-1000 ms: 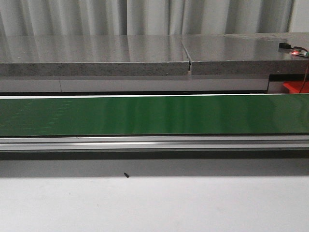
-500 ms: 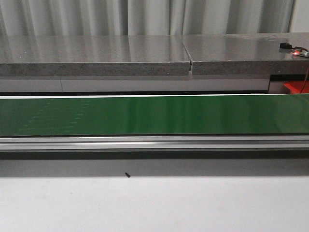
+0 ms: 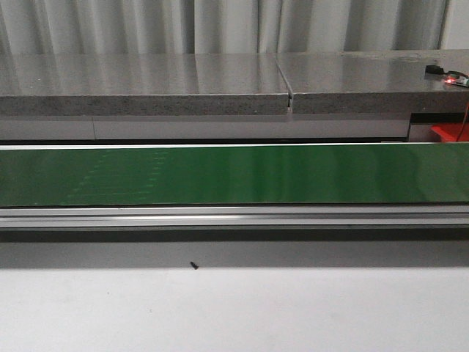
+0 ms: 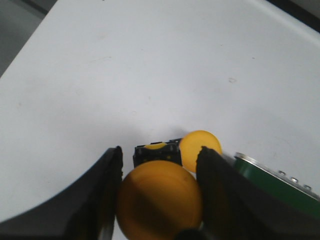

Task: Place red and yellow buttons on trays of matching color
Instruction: 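Lower the left gripper onto a yellow button and grasp it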

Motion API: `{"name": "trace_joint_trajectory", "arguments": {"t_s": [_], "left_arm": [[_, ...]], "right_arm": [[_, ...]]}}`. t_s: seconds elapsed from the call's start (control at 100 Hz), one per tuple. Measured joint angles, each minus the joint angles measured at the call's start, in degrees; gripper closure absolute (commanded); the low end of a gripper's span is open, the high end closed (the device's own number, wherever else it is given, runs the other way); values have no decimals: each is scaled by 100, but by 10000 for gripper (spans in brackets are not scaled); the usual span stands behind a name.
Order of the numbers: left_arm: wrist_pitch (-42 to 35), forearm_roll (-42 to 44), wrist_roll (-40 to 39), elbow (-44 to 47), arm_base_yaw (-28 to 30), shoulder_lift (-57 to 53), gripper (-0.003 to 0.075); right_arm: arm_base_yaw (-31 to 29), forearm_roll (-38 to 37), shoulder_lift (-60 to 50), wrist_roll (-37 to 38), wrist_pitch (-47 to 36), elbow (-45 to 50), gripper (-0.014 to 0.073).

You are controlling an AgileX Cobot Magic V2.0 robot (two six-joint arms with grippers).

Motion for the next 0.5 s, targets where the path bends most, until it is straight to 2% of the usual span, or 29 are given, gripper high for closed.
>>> {"name": "trace_joint_trajectory", "arguments": {"t_s": [0.25, 0.5], "left_arm": [[-296, -20, 0, 1106, -393, -1126, 554], [-597, -20, 0, 2032, -872, -1263, 554]], "right_arm": [[0, 0, 0, 0, 0, 0, 661], [0, 0, 0, 0, 0, 0, 661]]}}
